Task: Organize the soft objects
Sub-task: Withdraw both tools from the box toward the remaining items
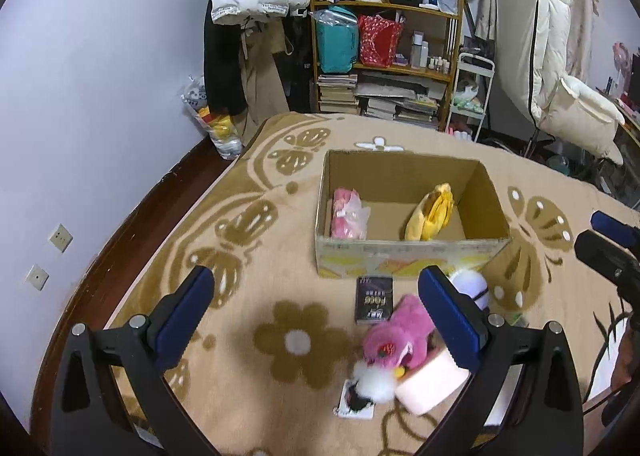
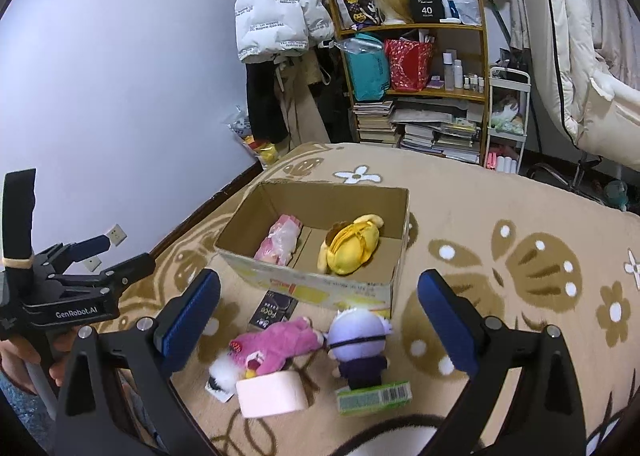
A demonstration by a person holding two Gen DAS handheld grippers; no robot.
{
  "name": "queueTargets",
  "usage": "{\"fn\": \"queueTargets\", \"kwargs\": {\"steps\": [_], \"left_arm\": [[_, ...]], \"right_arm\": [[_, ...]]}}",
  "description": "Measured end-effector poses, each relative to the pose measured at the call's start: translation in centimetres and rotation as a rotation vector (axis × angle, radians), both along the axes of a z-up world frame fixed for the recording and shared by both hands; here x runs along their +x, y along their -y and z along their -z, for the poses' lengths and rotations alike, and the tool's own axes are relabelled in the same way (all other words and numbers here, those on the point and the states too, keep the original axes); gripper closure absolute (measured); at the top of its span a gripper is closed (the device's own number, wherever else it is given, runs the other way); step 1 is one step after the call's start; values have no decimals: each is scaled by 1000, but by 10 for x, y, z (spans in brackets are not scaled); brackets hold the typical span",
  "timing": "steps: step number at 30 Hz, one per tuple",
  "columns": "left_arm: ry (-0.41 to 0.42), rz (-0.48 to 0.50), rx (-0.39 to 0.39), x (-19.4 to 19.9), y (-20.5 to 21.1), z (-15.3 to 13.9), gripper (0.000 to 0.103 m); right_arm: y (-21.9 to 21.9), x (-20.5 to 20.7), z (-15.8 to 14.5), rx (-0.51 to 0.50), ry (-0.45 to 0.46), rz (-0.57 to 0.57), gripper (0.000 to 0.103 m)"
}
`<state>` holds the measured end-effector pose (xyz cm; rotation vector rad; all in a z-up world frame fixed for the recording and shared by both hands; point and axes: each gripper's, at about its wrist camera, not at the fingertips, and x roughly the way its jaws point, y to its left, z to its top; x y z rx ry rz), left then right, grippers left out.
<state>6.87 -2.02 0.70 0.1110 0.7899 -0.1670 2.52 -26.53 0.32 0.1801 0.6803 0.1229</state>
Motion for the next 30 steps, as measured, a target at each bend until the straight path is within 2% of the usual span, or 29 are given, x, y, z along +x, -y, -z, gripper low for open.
{"fn": "queueTargets", "kwargs": {"steps": [12,18,30], "left_arm": [[-46,10,32,-20,2,21,2],[-96,3,35,-12,3,40,2],[-192,39,5,11,13,69,2]], "right_arm": [[-3,-22,22,2,-56,35,0],[4,-21,46,48,-104,38,0],[11,-2,91,69,-249,54,0]]}}
